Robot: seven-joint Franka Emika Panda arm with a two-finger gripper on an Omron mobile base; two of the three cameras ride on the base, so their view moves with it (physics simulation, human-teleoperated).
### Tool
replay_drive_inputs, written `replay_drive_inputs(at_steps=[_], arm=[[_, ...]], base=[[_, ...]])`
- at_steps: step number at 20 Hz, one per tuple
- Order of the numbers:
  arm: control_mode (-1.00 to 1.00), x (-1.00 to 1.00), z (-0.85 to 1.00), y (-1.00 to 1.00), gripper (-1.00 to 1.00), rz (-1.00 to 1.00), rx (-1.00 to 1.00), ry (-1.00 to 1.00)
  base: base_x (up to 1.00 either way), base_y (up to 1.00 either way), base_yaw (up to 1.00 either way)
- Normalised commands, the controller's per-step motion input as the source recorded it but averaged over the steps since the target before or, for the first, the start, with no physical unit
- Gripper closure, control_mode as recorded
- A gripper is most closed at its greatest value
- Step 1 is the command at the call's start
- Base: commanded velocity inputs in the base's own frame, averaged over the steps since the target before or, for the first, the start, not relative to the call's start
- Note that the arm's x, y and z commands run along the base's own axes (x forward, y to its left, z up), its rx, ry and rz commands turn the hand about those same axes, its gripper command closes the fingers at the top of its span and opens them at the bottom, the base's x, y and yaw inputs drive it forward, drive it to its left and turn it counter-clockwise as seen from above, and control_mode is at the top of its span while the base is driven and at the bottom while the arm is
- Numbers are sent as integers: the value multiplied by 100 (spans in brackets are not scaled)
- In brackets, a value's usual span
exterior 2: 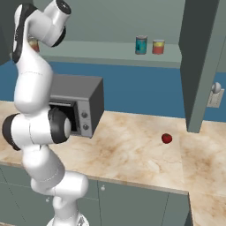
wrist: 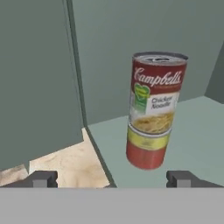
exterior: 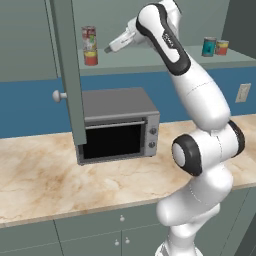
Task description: Stack two cans on top of the other two cans in the cabinet.
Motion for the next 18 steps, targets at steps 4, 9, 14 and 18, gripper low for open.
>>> replay_drive_inputs(at_steps=[4,9,14,18], arm=[[-100,-40,-12,-53,-100,-27,0,0],[-100,-28,-3,-51,-100,-36,0,0],[-100,-19,0,-54,-100,-38,0,8],[-100,-16,0,-58,-100,-36,0,13]], base=[[0,0,0],[0,0,0],[0,0,0],[0,0,0]])
